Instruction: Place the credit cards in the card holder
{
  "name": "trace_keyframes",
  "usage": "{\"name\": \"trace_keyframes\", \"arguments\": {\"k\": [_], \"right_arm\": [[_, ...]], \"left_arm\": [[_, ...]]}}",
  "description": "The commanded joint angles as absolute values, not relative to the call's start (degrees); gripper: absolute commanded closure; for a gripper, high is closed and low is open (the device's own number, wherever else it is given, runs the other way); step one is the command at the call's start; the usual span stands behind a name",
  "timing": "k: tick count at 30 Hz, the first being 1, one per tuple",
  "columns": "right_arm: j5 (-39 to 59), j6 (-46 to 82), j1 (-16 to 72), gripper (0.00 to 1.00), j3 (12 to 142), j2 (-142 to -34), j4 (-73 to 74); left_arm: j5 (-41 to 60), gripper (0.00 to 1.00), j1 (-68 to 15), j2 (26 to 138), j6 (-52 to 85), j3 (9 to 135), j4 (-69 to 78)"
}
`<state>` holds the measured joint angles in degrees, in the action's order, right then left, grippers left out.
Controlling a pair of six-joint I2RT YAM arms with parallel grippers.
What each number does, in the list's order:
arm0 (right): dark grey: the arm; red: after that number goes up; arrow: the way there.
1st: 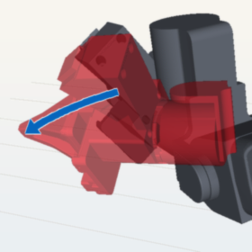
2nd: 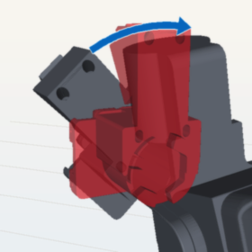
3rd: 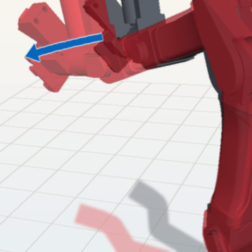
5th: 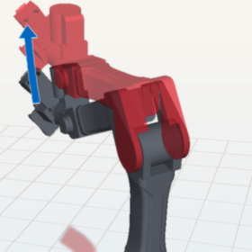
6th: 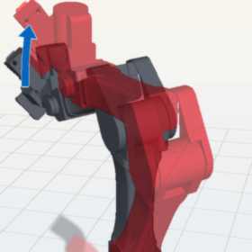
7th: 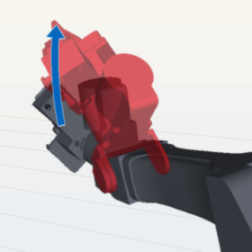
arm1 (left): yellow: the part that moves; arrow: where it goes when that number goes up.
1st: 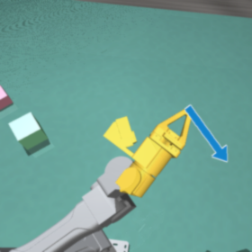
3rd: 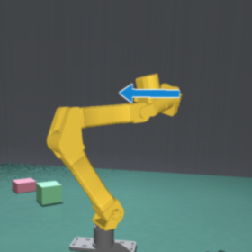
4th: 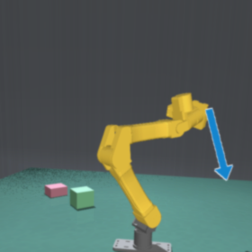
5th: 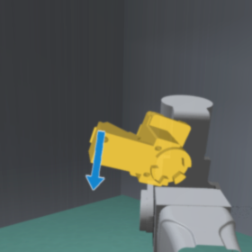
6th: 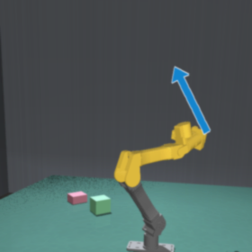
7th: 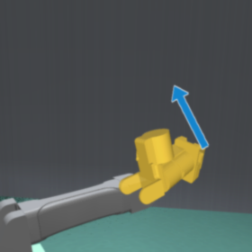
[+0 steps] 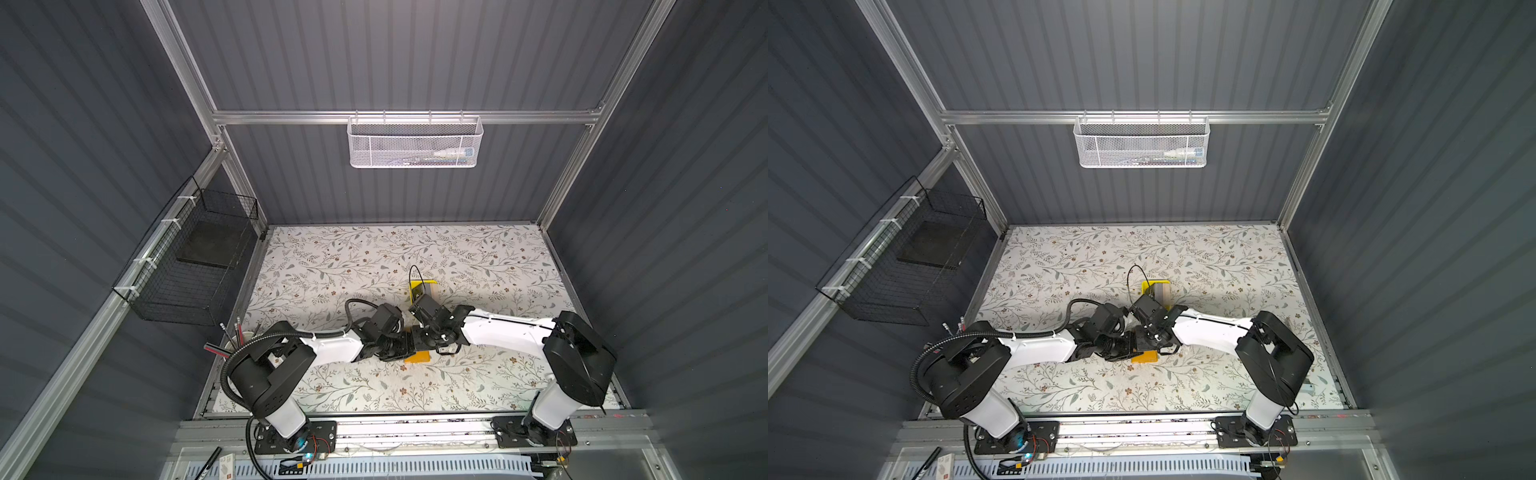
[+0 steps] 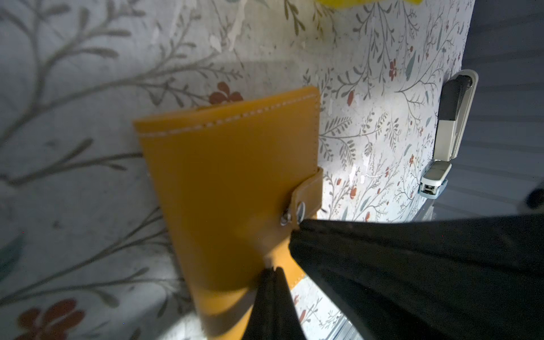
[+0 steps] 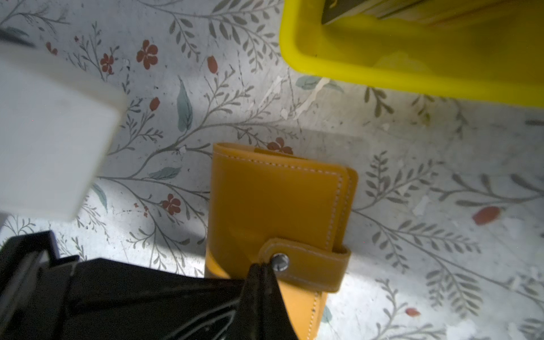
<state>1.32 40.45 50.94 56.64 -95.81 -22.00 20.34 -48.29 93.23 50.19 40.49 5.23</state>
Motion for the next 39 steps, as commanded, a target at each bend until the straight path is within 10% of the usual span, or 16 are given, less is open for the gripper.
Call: {"name": "trace_keyframes", "arguments": {"k": [1, 28, 39], "right_arm": [[1.02, 40.34, 51.15, 1.0, 57.84, -97.03, -24.39], [-4.24, 39.69, 51.5, 0.65, 60.3, -95.09, -28.82], [-7.79, 39.73, 52.56, 0.67, 63.11, -97.71, -32.41]], "left_arm": [[17.7, 1.0, -48.57, 93.6, 50.32, 38.45, 0.12], [17.93, 1.0, -48.52, 93.14, 51.06, 37.79, 1.53], [17.93, 1.0, -48.54, 92.72, 51.0, 37.31, 1.55]]}}
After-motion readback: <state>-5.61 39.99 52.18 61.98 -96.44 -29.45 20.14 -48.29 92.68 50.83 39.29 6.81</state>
